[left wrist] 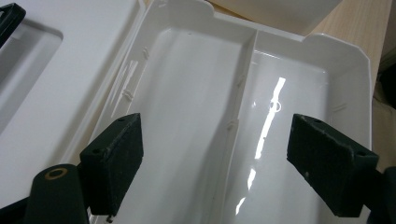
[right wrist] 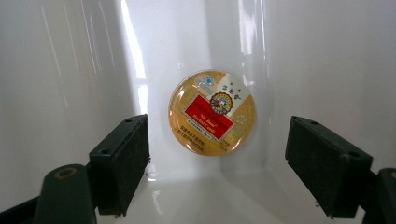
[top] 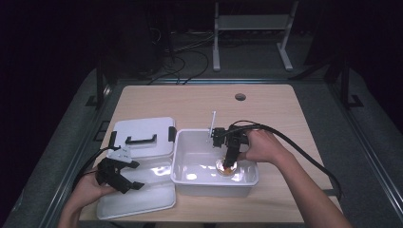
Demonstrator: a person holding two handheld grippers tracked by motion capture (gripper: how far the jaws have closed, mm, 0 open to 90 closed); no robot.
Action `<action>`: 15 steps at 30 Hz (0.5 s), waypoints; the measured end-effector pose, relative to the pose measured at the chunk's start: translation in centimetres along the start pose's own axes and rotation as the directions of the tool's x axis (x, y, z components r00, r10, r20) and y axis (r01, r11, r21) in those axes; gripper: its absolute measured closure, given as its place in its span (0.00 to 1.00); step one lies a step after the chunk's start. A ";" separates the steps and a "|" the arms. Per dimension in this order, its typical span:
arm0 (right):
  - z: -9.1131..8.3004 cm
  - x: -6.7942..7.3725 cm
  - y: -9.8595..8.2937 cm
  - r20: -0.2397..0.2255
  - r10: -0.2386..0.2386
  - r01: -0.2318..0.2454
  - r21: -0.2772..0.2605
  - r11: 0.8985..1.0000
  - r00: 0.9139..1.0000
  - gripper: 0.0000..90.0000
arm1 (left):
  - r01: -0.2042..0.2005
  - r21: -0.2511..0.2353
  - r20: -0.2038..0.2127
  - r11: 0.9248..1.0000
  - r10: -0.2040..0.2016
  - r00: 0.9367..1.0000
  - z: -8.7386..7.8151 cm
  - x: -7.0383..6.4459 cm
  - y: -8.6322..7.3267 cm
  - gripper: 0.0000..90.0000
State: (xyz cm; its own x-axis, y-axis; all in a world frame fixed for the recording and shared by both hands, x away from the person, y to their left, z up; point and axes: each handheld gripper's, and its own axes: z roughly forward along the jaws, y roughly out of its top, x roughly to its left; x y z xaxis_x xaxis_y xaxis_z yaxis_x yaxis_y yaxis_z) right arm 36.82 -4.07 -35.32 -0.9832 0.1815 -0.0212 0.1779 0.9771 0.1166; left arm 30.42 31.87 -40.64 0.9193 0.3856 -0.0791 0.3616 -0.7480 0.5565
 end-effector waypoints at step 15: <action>-4.7 -0.1 -2.9 0.038 0.050 -0.048 -0.052 0.997 0.998 0.24 | 0.004 -0.005 0.004 1.000 -0.004 1.000 0.0 -0.1 0.0 0.20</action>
State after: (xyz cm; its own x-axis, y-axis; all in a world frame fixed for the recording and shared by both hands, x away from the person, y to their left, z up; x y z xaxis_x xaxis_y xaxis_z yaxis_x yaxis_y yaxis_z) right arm 36.21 -7.47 -31.04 -0.9707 0.2344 -0.0533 0.2225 0.9602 0.1690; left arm 30.33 31.84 -40.62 0.9183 0.3867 -0.0847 0.3648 -0.7436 0.5603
